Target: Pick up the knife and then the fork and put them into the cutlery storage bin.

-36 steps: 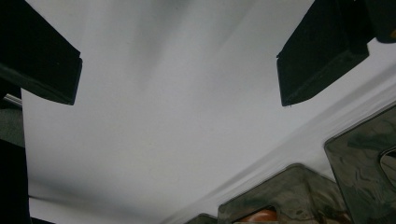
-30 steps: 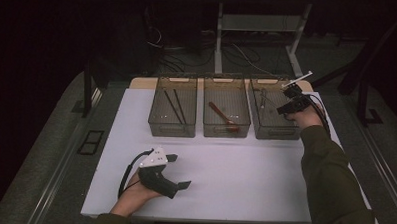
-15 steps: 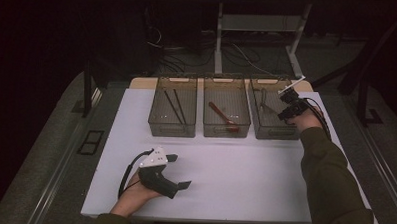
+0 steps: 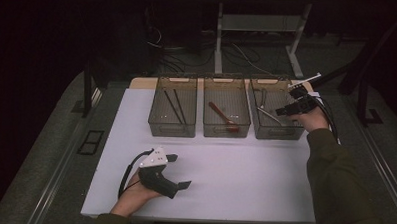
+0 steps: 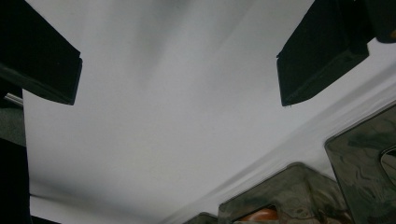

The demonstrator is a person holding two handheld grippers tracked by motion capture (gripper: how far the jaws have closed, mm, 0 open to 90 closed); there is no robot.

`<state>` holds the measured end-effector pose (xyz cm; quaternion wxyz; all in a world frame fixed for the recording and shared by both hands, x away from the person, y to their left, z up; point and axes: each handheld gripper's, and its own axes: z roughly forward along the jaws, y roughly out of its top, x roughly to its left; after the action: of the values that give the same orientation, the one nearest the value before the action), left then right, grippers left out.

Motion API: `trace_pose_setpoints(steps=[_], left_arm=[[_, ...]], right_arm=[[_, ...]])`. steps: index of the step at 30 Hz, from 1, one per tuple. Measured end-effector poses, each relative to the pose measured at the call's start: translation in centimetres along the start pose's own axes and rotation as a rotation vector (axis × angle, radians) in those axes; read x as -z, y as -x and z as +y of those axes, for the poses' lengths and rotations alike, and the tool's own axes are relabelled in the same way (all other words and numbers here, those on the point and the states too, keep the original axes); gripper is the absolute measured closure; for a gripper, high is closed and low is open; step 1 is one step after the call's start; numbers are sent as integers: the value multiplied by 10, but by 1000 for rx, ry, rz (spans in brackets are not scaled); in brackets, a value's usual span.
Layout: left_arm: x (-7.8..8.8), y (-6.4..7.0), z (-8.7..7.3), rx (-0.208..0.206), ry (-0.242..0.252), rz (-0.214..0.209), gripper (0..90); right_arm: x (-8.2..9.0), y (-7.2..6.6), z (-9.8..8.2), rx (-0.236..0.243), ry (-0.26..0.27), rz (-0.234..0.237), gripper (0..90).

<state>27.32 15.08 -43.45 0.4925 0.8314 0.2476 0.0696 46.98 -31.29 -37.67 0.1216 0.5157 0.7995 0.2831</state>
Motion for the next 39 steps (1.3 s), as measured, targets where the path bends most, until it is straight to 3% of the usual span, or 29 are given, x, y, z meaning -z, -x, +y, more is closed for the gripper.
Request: trace_pose_setpoints(steps=[3,6,13,24,35,39], left_arm=[[0,0,0,-1,-2,2,0],[0,-1,0,1,-2,5,0],[-1,-3,0,-5,-6,7,0],[1,-8,1,-3,4,14,0],[2,-8,1,1,7,13,0],[3,-8,1,-1,8,10,0]], right_arm=[[8,3,-4,-5,56,54,443],[16,3,-7,-8,94,79,403],[27,-1,-15,13,140,53,339],[41,-11,-34,24,227,109,277],[55,-34,-59,70,294,166,254],[55,-45,-71,84,308,189,206]])
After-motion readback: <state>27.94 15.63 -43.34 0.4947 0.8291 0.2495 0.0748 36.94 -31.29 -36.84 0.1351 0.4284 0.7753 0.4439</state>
